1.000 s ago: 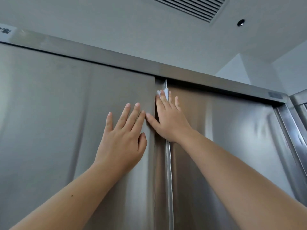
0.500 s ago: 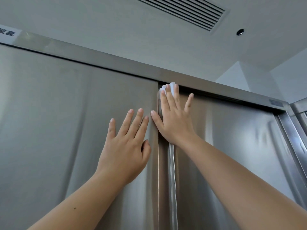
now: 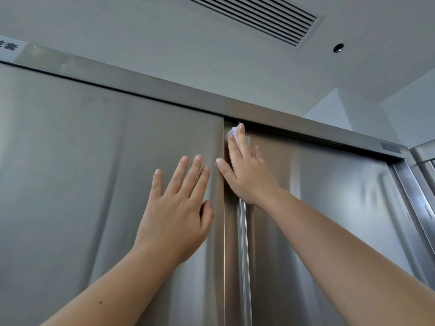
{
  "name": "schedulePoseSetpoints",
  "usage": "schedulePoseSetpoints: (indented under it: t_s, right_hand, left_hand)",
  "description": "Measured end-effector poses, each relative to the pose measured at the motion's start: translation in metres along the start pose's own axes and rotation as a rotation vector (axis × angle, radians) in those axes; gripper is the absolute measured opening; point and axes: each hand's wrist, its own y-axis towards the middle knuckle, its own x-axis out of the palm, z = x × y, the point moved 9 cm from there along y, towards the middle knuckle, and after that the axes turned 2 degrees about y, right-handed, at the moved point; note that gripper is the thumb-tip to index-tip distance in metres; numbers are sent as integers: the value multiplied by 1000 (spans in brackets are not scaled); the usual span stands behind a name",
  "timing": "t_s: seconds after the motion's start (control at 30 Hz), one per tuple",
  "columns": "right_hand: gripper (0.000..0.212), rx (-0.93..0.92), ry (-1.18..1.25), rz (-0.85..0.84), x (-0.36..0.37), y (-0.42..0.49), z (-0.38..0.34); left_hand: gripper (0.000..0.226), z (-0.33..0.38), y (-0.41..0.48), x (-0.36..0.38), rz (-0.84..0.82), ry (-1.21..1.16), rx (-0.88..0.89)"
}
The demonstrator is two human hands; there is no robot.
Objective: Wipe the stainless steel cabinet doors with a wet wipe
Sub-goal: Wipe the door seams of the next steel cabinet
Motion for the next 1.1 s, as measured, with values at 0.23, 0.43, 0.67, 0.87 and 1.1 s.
schedulePoseSetpoints:
  t_s: [0.23, 0.43, 0.67, 0.87, 1.1]
  right_hand:
    - [76, 8, 107, 61, -3, -1, 2]
    - [70, 81, 180, 48, 3, 1, 10]
    - [71, 152, 73, -28, 10, 4, 17]
    - [85, 99, -76, -97, 13, -8, 12]
    - [78, 89, -18, -139, 6, 14, 16]
  left_hand:
    - [60, 1, 0, -3, 38, 6, -1]
    - [60, 0, -1, -2, 25, 20, -4]
    - [63, -1, -1, 2, -7, 23, -8]
    - [62, 0, 0, 0, 17, 12, 6]
    - [60, 1, 0, -2, 48, 20, 18]
